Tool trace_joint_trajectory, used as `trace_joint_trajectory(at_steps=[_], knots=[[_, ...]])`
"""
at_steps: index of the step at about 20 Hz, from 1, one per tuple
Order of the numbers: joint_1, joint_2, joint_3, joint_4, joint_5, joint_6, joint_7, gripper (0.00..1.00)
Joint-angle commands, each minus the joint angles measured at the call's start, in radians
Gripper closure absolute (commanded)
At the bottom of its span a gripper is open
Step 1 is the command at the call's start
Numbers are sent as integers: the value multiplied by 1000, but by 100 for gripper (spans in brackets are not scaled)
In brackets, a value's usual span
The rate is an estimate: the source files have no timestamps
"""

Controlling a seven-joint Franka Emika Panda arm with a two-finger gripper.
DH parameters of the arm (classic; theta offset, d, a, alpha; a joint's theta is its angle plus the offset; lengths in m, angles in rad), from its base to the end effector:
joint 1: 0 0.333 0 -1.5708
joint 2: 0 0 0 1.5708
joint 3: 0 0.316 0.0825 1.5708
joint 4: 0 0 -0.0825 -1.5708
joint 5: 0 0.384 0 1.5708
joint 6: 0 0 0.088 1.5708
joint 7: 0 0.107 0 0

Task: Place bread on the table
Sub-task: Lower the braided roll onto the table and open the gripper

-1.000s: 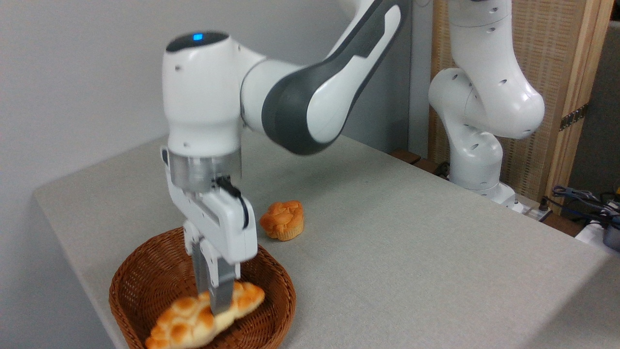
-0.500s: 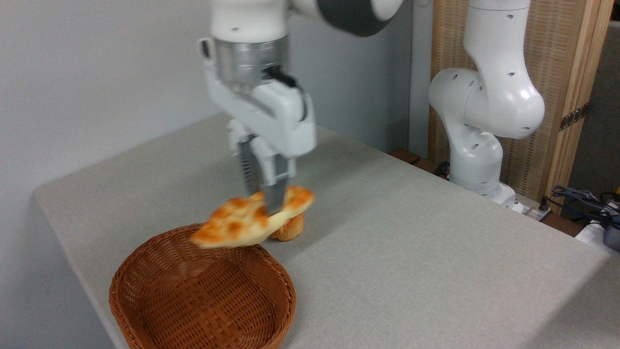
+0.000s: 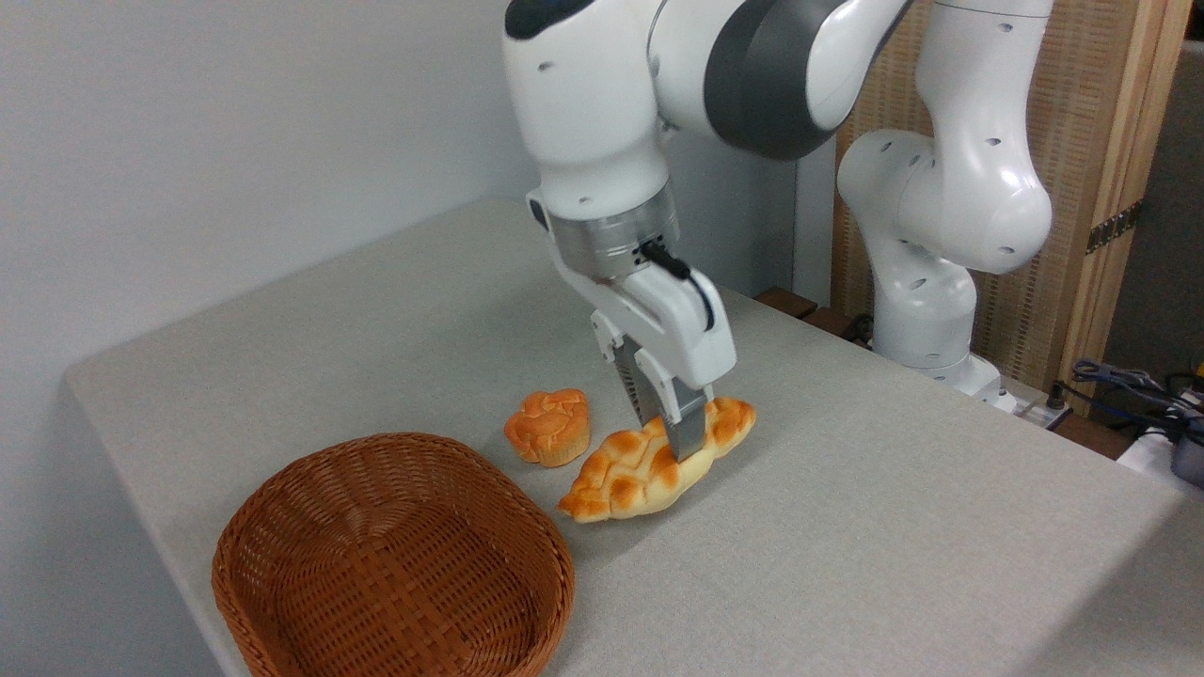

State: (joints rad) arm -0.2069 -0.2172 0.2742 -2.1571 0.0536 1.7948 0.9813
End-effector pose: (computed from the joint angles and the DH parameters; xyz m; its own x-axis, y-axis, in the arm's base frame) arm 0.4715 0.0418 0.4750 0.5835 -0.8084 -0.0773 -0.7979 -0.5884 0.1309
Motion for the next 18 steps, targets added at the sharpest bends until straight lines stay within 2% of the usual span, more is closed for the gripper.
trace_joint_trajectory(at_steps=[1,10,13,14,18], knots=[[-37,9,16,3,2,12,-6,0],[-45,10,16,16,2,11,-13,0],[-45,7,7,77,0,-11,-61,0],[-45,7,5,106,-12,-26,-82,0],[-31,10,-4,242,-119,-93,-148,0]])
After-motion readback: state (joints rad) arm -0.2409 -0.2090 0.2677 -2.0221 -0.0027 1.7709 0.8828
